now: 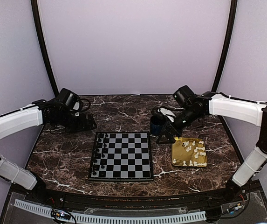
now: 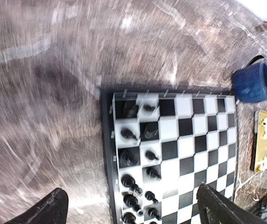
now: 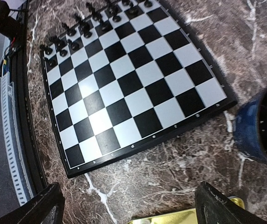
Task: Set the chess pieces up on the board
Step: Move the chessboard to the center of the board, then pick up the bishop from the storage box.
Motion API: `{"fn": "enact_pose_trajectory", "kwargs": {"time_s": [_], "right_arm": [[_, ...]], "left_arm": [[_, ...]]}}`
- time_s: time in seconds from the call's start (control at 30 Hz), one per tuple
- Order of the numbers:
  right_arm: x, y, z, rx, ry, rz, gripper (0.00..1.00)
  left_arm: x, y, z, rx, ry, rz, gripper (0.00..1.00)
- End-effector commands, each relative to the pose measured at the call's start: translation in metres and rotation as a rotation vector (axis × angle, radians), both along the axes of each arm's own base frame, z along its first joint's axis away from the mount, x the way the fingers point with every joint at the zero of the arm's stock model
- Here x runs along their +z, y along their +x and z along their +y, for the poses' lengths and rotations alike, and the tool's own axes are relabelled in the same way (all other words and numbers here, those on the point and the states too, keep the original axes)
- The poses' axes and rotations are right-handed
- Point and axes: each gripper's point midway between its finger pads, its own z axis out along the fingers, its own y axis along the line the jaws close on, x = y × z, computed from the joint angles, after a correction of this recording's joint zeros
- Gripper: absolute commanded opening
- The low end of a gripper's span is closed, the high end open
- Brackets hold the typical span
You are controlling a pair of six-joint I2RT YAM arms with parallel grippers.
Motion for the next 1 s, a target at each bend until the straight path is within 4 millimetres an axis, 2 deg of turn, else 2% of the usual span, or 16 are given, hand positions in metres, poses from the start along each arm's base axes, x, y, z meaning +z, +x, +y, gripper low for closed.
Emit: {"fn": "enact_pose_trajectory", "kwargs": {"time_s": [0.0, 0.13, 0.2, 0.27, 0.4, 0.47, 0.53, 0.6, 0.67, 0.7, 0.77, 0.87, 0.9, 0.97], "right_arm": [[0.033, 0.016, -0.022, -0.040, 0.092, -0.092, 0.98], [0.068, 0.018, -0.035, -0.073, 0.197, -0.166, 0.98], [0.086, 0.031, -0.047, -0.147, 0.173, -0.281, 0.98], [0.092, 0.035, -0.065, -0.165, 0.110, -0.406, 0.98], [0.093, 0.077, -0.123, -0.434, -0.133, -0.606, 0.98], [0.096, 0.089, -0.142, -0.526, -0.124, -0.605, 0.98], [0.088, 0.082, -0.147, -0.481, -0.065, -0.533, 0.97], [0.081, 0.071, -0.150, -0.438, -0.018, -0.494, 0.97], [0.071, 0.064, -0.159, -0.436, -0.027, -0.489, 1.00], [0.062, 0.059, -0.161, -0.411, -0.054, -0.475, 0.95], [0.034, 0.049, -0.169, -0.377, -0.136, -0.412, 0.81], [-0.001, 0.029, -0.180, -0.317, -0.236, -0.280, 0.64], [-0.010, 0.020, -0.182, -0.297, -0.254, -0.230, 0.60], [-0.023, 0.008, -0.183, -0.267, -0.266, -0.178, 0.58]], "left_arm": [[0.035, 0.022, 0.000, -0.116, 0.142, -0.077, 0.99], [0.073, 0.047, -0.040, -0.290, 0.056, -0.263, 0.99], [0.096, 0.056, -0.054, -0.327, 0.015, -0.375, 0.99], [0.123, 0.064, -0.061, -0.339, 0.000, -0.495, 0.99], [0.168, 0.081, -0.068, -0.327, 0.025, -0.709, 0.99], [0.183, 0.087, -0.074, -0.344, 0.092, -0.802, 0.99], [0.191, 0.096, -0.080, -0.344, 0.117, -0.856, 0.99], [0.191, 0.112, -0.080, -0.298, 0.148, -0.874, 0.99], [0.173, 0.136, -0.063, -0.148, 0.242, -0.809, 0.99], [0.164, 0.144, -0.060, -0.131, 0.287, -0.763, 0.99], [0.136, 0.141, -0.092, -0.394, 0.289, -0.691, 0.99], [0.108, 0.143, -0.103, -0.362, 0.169, -0.600, 0.95], [0.097, 0.139, -0.104, -0.350, 0.127, -0.583, 0.93], [0.090, 0.127, -0.116, -0.399, 0.040, -0.601, 0.85]]}}
